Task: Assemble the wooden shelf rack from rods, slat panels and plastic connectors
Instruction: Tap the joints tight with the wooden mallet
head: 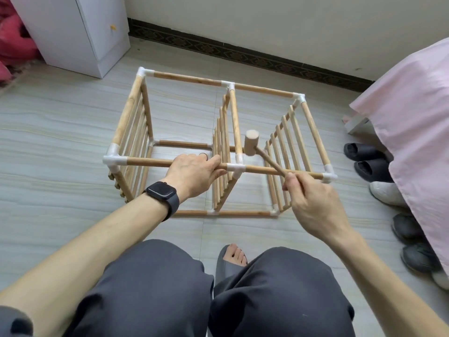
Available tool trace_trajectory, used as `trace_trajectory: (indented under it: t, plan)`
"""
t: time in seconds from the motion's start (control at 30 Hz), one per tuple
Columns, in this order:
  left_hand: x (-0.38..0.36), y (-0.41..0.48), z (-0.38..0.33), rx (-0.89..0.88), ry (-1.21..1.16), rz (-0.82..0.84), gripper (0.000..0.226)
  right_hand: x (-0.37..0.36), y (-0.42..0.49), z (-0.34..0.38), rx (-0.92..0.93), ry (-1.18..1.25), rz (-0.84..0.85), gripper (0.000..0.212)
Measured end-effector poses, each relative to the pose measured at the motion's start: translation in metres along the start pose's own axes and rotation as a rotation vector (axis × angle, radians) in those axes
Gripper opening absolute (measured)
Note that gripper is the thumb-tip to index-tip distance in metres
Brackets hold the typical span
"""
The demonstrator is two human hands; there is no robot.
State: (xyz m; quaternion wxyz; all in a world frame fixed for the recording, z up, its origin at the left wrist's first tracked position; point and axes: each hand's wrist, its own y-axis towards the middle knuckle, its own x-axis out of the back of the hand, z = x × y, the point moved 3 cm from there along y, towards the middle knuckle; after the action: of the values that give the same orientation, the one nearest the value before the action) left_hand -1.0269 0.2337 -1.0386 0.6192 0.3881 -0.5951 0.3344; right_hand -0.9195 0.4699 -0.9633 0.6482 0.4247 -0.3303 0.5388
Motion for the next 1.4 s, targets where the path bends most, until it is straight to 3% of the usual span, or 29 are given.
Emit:
trace_trajectory:
  t: [0.13,0.17,0.2,0.27,0.3,0.4,0.43,0.47,0.53,0.57,0.7,0.73,0.8,0.83,0.93,0.97,1.07,1.1,1.2,1.33,1.4]
  plan:
    - [0.001,0.0,0.0,-0.005,-0.004,-0.007,0.045,0.011,-0.014,0.009,0.083,0.288,-0.325,0.03]
    - [0.001,0.0,0.0,-0.006,-0.003,-0.01,0.045,0.004,-0.019,0.008,0.077,0.281,-0.313,0.028]
    - [0.002,0.0,0.0,-0.007,-0.004,-0.012,0.045,-0.006,-0.022,0.006,0.049,0.2,-0.208,0.028]
    - [0.001,0.0,0.0,-0.011,-0.004,-0.011,0.045,-0.026,-0.028,-0.004,0.006,-0.044,0.155,0.03]
    - [0.001,0.0,0.0,-0.012,-0.005,-0.01,0.045,-0.027,-0.028,-0.007,-0.003,-0.05,0.2,0.029]
    - [-0.002,0.001,0.0,-0.01,0.002,-0.018,0.046,-0.008,-0.027,-0.002,0.069,0.198,-0.177,0.027]
    - [-0.002,0.001,0.0,-0.008,0.005,-0.017,0.047,-0.006,-0.027,0.0,0.085,0.212,-0.23,0.026]
    - [-0.002,0.001,0.001,-0.005,0.007,-0.016,0.048,-0.007,-0.024,0.002,0.087,0.167,-0.198,0.025]
    - [-0.003,0.0,0.0,0.002,0.006,-0.016,0.048,-0.02,-0.021,0.001,0.018,-0.061,0.139,0.029]
    - [-0.002,0.0,0.001,0.006,0.003,-0.017,0.048,-0.022,-0.02,-0.001,-0.013,-0.086,0.213,0.032]
    - [-0.003,0.001,0.001,0.003,0.006,-0.014,0.048,-0.008,-0.022,0.004,0.081,0.164,-0.215,0.028]
    - [-0.003,0.001,0.001,0.003,0.002,-0.011,0.048,-0.012,-0.023,0.005,0.079,0.142,-0.179,0.027]
    - [-0.003,0.001,0.001,0.007,-0.004,-0.01,0.047,-0.027,-0.026,0.001,0.017,-0.089,0.148,0.032]
    - [-0.002,0.001,0.001,0.01,-0.006,-0.008,0.047,-0.03,-0.027,-0.002,-0.018,-0.112,0.213,0.034]
    - [-0.003,0.001,0.002,0.008,0.003,0.001,0.047,-0.02,-0.029,-0.002,0.012,0.081,-0.105,0.035]
    - [-0.002,0.001,0.001,0.005,0.003,0.002,0.048,-0.021,-0.029,-0.002,0.009,0.083,-0.106,0.039]
    - [-0.001,0.0,0.001,0.005,0.009,-0.011,0.047,-0.028,-0.029,-0.004,-0.064,-0.141,0.205,0.048]
    - [-0.001,0.0,0.001,0.005,0.008,-0.012,0.047,-0.026,-0.028,-0.005,-0.067,-0.122,0.187,0.045]
    - [-0.001,0.0,0.001,0.004,0.011,-0.016,0.046,-0.013,-0.023,0.0,-0.031,0.21,0.035,0.019]
    - [0.0,0.0,0.001,0.007,0.01,-0.015,0.045,-0.003,-0.004,0.003,-0.222,0.885,0.142,0.024]
    - [0.0,0.0,0.0,0.006,0.009,-0.012,0.046,0.006,0.009,0.008,-0.253,1.101,0.207,0.027]
